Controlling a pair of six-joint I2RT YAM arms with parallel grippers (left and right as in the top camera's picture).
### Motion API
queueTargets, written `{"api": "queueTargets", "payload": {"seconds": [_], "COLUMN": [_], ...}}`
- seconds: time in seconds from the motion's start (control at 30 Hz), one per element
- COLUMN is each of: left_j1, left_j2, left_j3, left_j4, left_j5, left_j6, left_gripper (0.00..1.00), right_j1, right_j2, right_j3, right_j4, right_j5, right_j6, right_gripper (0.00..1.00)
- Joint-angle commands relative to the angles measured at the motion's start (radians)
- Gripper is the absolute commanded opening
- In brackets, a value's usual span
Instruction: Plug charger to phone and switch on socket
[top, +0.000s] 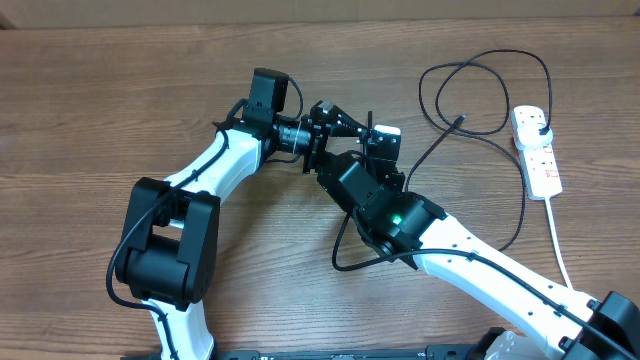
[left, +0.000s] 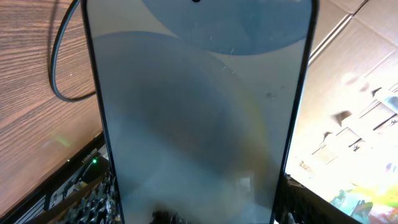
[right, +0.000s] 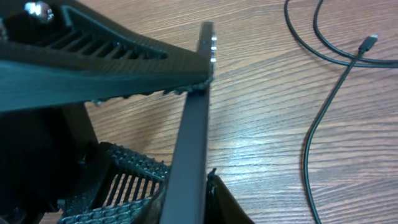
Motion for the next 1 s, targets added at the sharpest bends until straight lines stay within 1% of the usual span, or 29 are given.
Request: {"api": "queueTargets", "payload": {"seconds": [0.0, 0.13, 0.3, 0.37, 0.4, 0.53, 0.63, 0.73, 0.8, 0.9, 0.97], "left_j1": [-0.005, -0.005, -0.005, -0.005, -0.005, 0.009, 0.035, 0.072, 0.089, 0.1, 0.1], "left_j2": [0.008, 0.008, 0.008, 0.008, 0.008, 0.008, 0.008, 0.008, -0.002, -0.044, -0.08], "left_j3": [0.019, 0.019, 0.019, 0.019, 0.019, 0.019, 0.019, 0.019, 0.019, 0.019, 0.019], "left_j4": [0.005, 0.005, 0.005, 0.005, 0.005, 0.016, 0.051, 0.106, 0.112, 0.108, 0.108], "left_j5": [0.021, 0.021, 0.021, 0.02, 0.02, 0.026, 0.055, 0.091, 0.109, 0.112, 0.113], "left_j6": [0.002, 0.002, 0.002, 0.002, 0.002, 0.01, 0.018, 0.033, 0.061, 0.122, 0.138], "left_gripper": [0.64, 0.69, 0.87, 0.98, 1.0, 1.0, 1.0, 1.0, 1.0, 1.0, 1.0], "right_j1": [0.005, 0.005, 0.005, 0.005, 0.005, 0.005, 0.005, 0.005, 0.005, 0.003, 0.003], "right_j2": [0.002, 0.002, 0.002, 0.002, 0.002, 0.002, 0.001, -0.011, -0.029, -0.087, -0.13], "right_j3": [0.027, 0.027, 0.027, 0.027, 0.027, 0.027, 0.027, 0.027, 0.027, 0.027, 0.027], "right_j4": [0.007, 0.007, 0.007, 0.007, 0.007, 0.007, 0.006, 0.0, -0.01, -0.049, -0.084], "right_j5": [0.005, 0.005, 0.006, 0.006, 0.006, 0.006, 0.006, 0.006, 0.006, 0.006, 0.009], "right_j6": [-0.002, -0.003, -0.003, -0.002, -0.002, -0.003, -0.002, 0.0, 0.015, 0.086, 0.122], "right_gripper": [0.11, 0.1, 0.1, 0.1, 0.1, 0.09, 0.04, 0.04, 0.04, 0.04, 0.04]}}
